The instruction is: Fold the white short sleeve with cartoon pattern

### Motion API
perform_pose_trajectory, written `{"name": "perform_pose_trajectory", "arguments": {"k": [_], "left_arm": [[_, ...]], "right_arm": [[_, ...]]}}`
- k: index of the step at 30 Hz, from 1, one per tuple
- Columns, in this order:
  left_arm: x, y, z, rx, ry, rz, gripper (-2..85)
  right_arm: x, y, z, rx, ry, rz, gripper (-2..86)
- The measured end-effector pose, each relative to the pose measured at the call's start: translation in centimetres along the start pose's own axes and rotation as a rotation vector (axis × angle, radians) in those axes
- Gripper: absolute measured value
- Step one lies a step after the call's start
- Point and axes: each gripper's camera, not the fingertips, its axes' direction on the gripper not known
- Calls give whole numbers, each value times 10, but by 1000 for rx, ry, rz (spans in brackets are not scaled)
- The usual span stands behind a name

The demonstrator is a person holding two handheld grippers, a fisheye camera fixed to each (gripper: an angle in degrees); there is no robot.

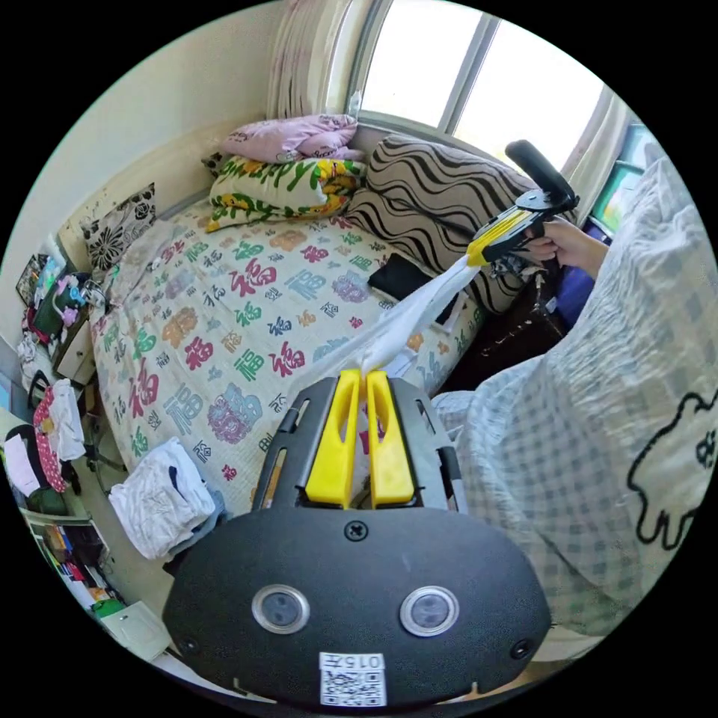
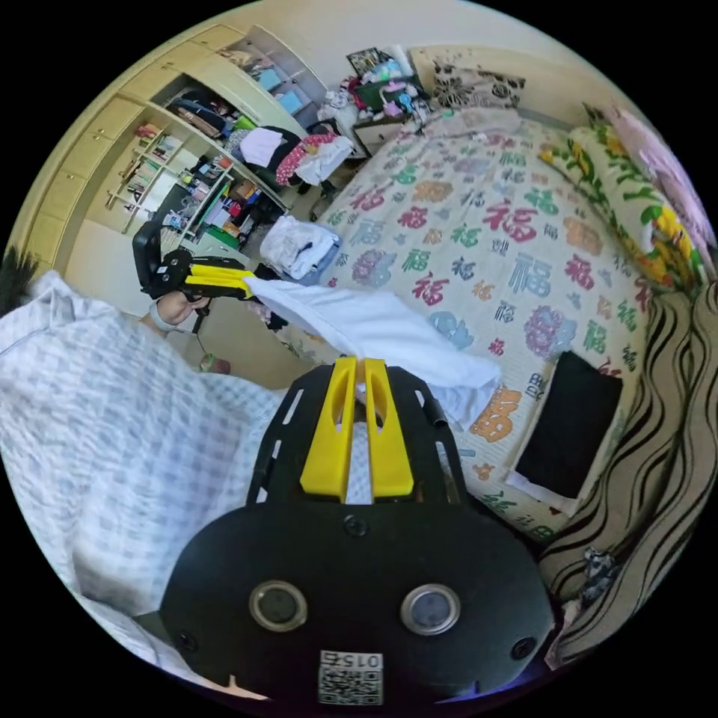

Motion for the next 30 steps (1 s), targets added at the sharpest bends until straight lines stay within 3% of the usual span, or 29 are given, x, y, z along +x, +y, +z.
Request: {"name": "perform_pose_trajectory", "arguments": {"k": [8, 15, 22, 25, 27, 28, 30], "left_arm": [[16, 9, -153, 253, -86, 114, 5], [-25, -15, -178, 344, -134, 160, 5], [-183, -106, -67, 199, -105, 101, 6], [-276, -143, 23, 180, -151, -73, 7], [-326, -145, 75, 142, -224, -299, 9], [-350, -132, 103, 123, -205, -458, 10], [-364, -99, 138, 157, -114, -516, 12]], "right_arm": [[-87, 21, -112, 215, 49, -95, 4], [-76, -7, -158, 283, 129, -193, 2], [82, -130, -111, 189, 103, -125, 1], [183, -208, -58, 237, 154, -7, 2], [251, -238, -10, 281, 238, 144, 11], [264, -239, 1, 274, 230, 179, 14], [298, -213, 43, 296, 88, 194, 42]]}}
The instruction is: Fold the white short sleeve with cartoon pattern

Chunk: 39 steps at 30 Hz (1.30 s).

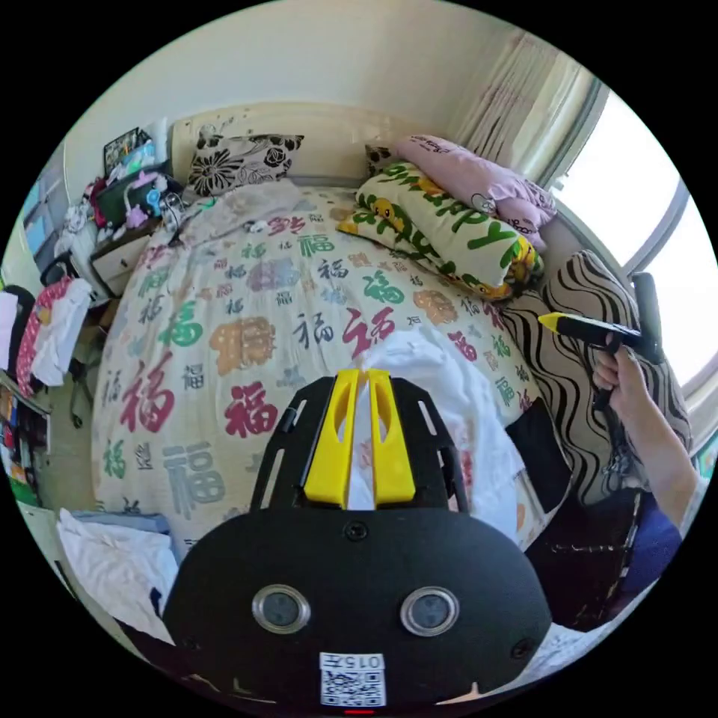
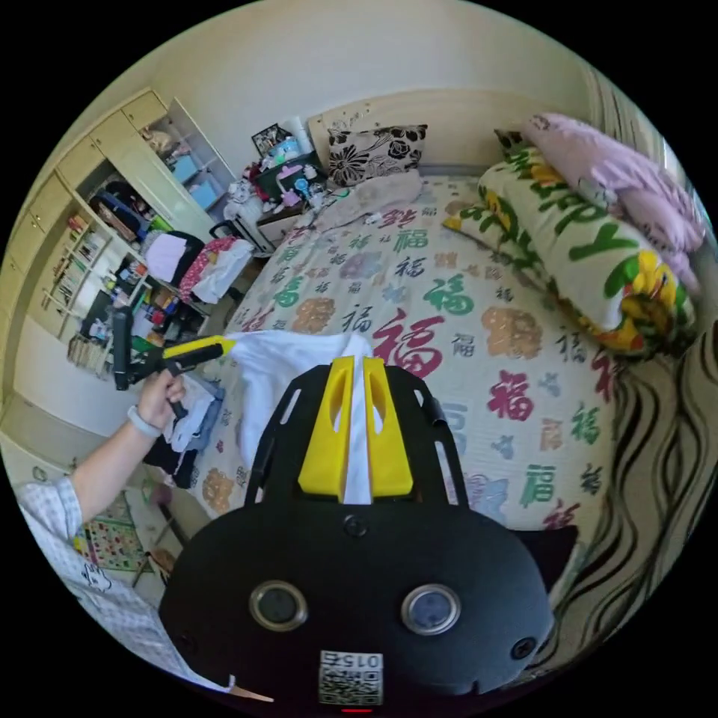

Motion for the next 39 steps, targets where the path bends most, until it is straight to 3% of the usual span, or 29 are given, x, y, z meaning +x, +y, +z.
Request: {"name": "perform_pose_trajectory", "arguments": {"k": [3, 5, 7, 11, 16, 19, 23, 33, 39], "left_arm": [[-35, 79, 43, -136, -33, -58, 15], [-68, 152, 63, -309, -41, -233, 20], [-87, 201, 71, -396, 68, -401, 28], [-103, 255, 89, -527, 83, -613, 63], [-105, 245, 129, -577, 115, -591, 81], [-112, 231, 146, -593, 23, -576, 52], [-132, 215, 158, -594, 111, -608, 12], [-181, 174, 138, -558, -20, -508, -1], [-185, 147, 161, -651, -88, -378, 0]], "right_arm": [[44, 78, 45, -135, -54, 88, 67], [72, 132, 72, -286, -67, 220, 81], [95, 185, 89, -417, -83, 360, 88], [132, 244, 92, -553, 37, 511, 95], [181, 232, 94, -564, 71, 562, 89], [201, 214, 103, -664, 146, 504, 65], [225, 197, 99, -727, 123, 427, -3], [259, 205, 42, -769, 46, 374, -10], [278, 212, 36, -839, 27, 395, -9]]}}
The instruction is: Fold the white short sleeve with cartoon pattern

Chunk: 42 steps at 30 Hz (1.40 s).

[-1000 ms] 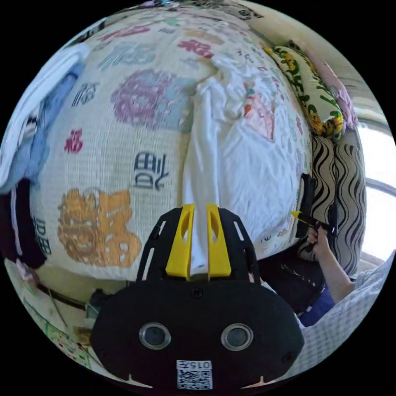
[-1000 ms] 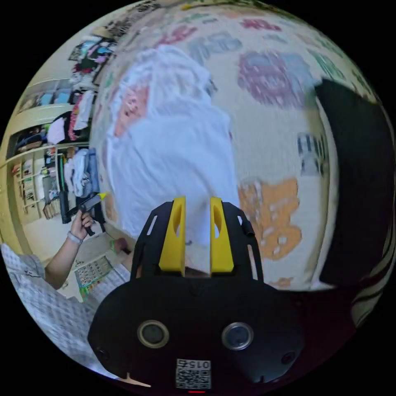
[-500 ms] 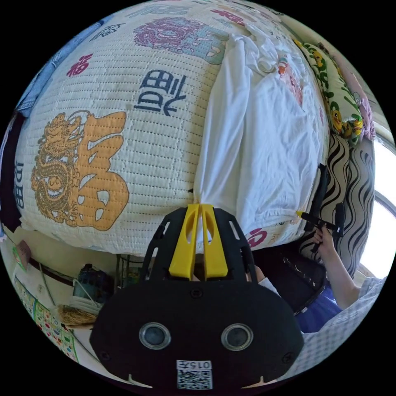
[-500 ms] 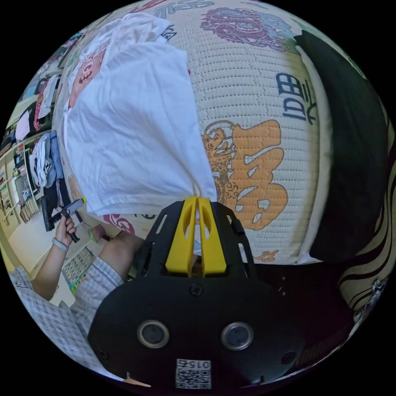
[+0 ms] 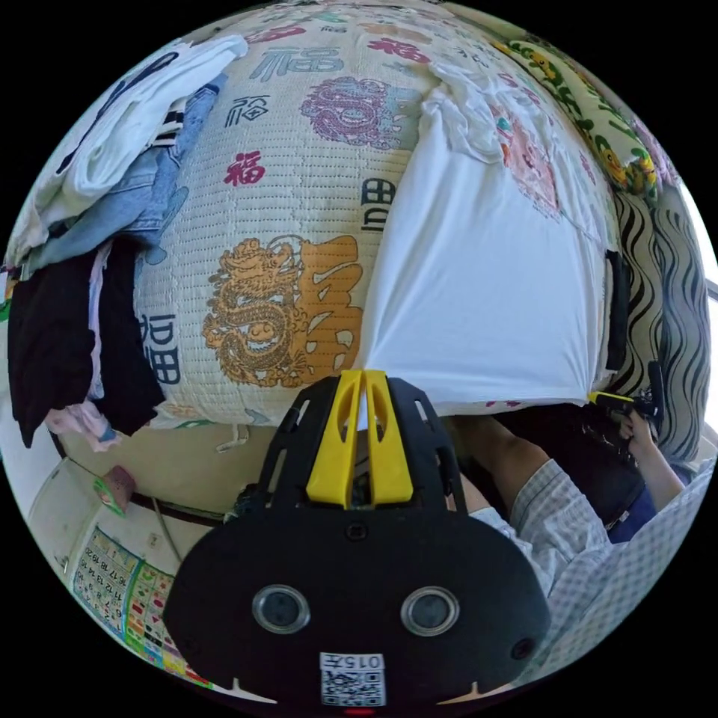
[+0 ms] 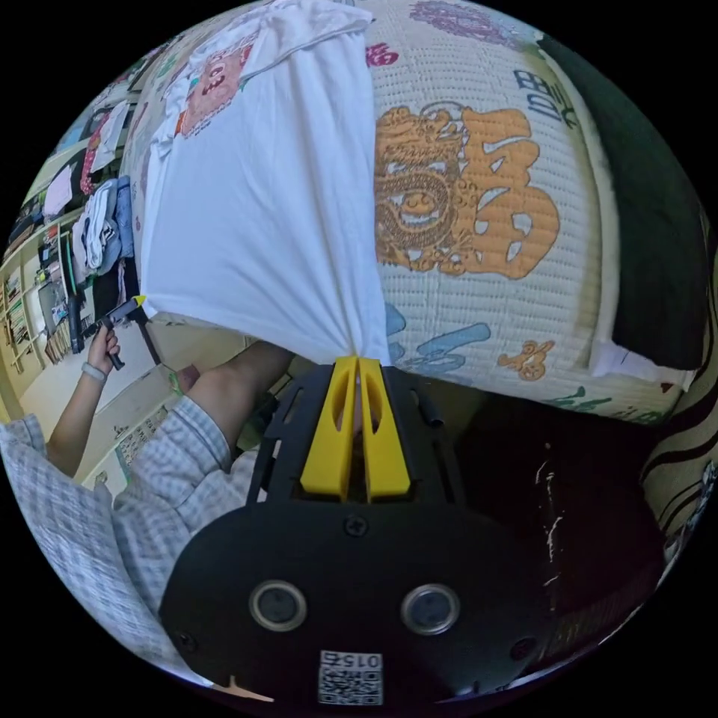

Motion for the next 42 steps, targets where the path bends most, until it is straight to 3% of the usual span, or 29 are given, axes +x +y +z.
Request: {"name": "perform_pose_trajectory", "arguments": {"k": [4, 7, 10, 14, 19, 22, 30, 37, 42], "left_arm": [[3, -19, 24, -52, -34, -70, 4], [5, -27, 42, -171, -75, -64, 10], [4, -28, 37, -233, -133, -121, 13], [45, -64, -7, -2, -29, -79, 26], [148, -161, -27, 242, 278, 113, 58], [211, -224, -16, 254, 404, 179, 65], [305, -309, 22, 87, 256, 217, 25], [334, -327, -16, 251, 424, 141, -6], [398, -373, -53, 413, 586, 275, -8]], "right_arm": [[14, -10, 14, -65, -18, 2, -7], [35, -16, 1, -19, -188, 22, 0], [49, -13, -36, 48, -65, -14, 15], [57, -30, -104, 190, 139, -123, 38], [63, -102, -170, 366, 100, -158, 49], [74, -146, -198, 423, 23, -88, 58], [95, -204, -236, 375, -153, -47, 16], [114, -207, -278, 455, -303, -78, -9], [144, -203, -314, 601, -441, 28, -8]]}}
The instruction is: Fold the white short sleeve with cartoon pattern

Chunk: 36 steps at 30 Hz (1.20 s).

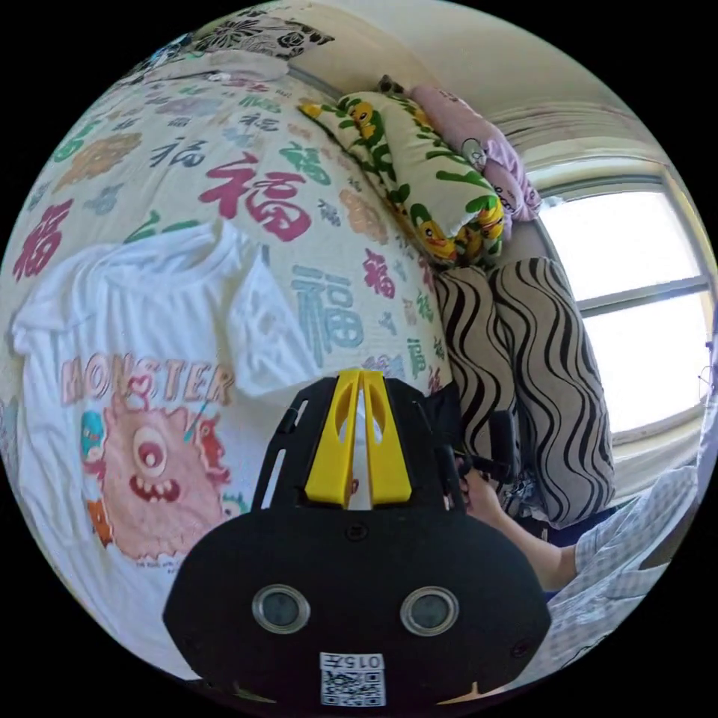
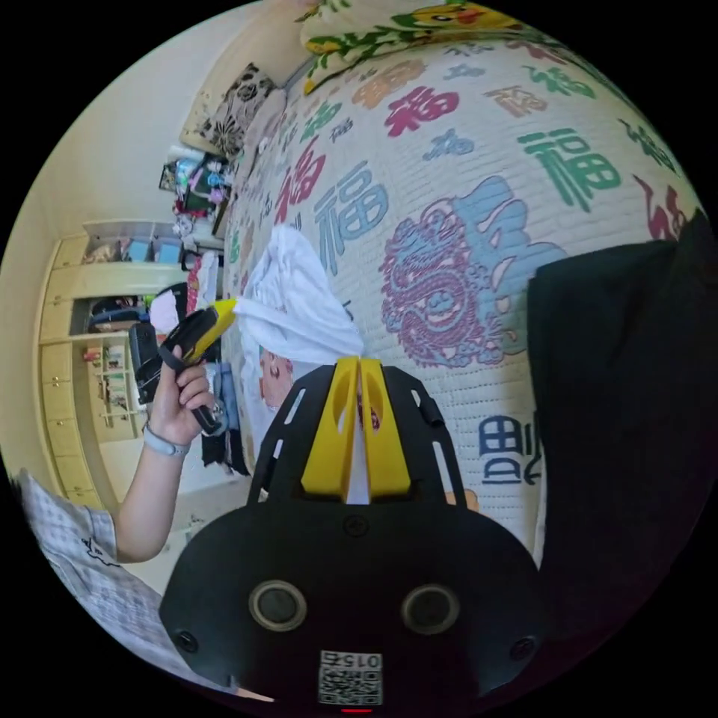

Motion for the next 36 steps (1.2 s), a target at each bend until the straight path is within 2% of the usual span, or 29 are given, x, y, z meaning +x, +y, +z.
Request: {"name": "perform_pose_trajectory", "arguments": {"k": [3, 7, 9, 15, 19, 21, 26, 30, 34, 36], "left_arm": [[33, -45, 48, -29, 28, 105, -8], [73, -82, 127, -150, -30, 212, -8], [87, -87, 154, -204, -82, 252, -8], [121, -80, 192, -279, 6, 314, -1], [130, -65, 168, -225, 63, 333, 14], [125, -56, 147, -195, 42, 323, 22], [80, -6, 71, -135, -52, 167, 37], [49, 31, 29, -133, -156, 29, 40], [29, 65, 0, -147, -295, -55, 47], [22, 76, 0, -197, -353, -70, 47]], "right_arm": [[8, -11, -5, 73, -37, 83, -7], [8, -21, 5, 105, -54, 158, -6], [5, -24, 17, 101, -42, 197, -5], [-14, -17, 54, 77, -60, 255, -6], [-29, -12, 70, 97, 2, 279, -3], [-50, -14, 80, 115, 26, 209, 5], [-121, -54, 116, 144, 237, -93, 59], [-160, -115, 179, 59, 342, -128, 82], [-190, -135, 239, -92, 463, -136, 56], [-213, -127, 264, -112, 496, -196, 4]]}}
